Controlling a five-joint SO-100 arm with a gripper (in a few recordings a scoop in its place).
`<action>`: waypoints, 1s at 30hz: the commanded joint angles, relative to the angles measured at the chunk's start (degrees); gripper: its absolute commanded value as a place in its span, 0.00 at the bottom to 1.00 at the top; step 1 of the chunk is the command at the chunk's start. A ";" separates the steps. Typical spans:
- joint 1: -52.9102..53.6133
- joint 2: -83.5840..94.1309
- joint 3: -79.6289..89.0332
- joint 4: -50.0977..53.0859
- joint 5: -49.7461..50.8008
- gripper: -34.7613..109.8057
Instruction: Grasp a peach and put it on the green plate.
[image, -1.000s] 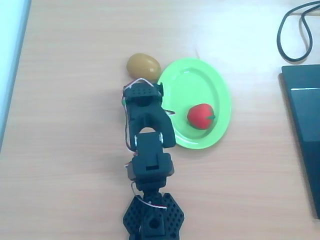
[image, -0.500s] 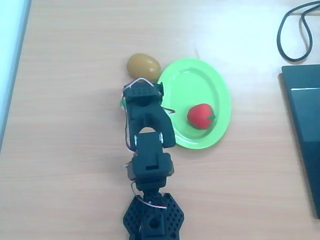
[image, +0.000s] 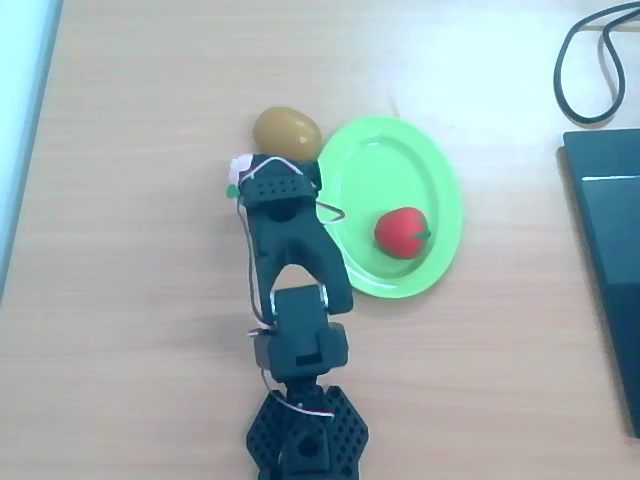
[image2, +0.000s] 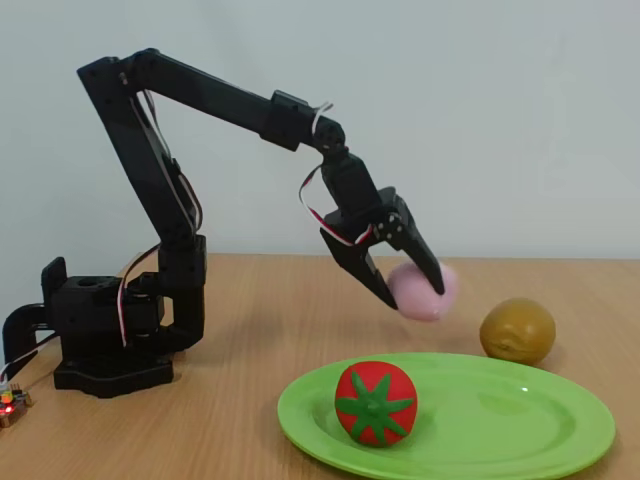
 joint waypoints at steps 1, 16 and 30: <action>0.00 4.57 0.09 0.09 -0.70 0.39; 14.50 4.13 -0.26 -4.57 -1.49 0.38; 23.20 -4.83 -2.46 -6.77 0.70 0.38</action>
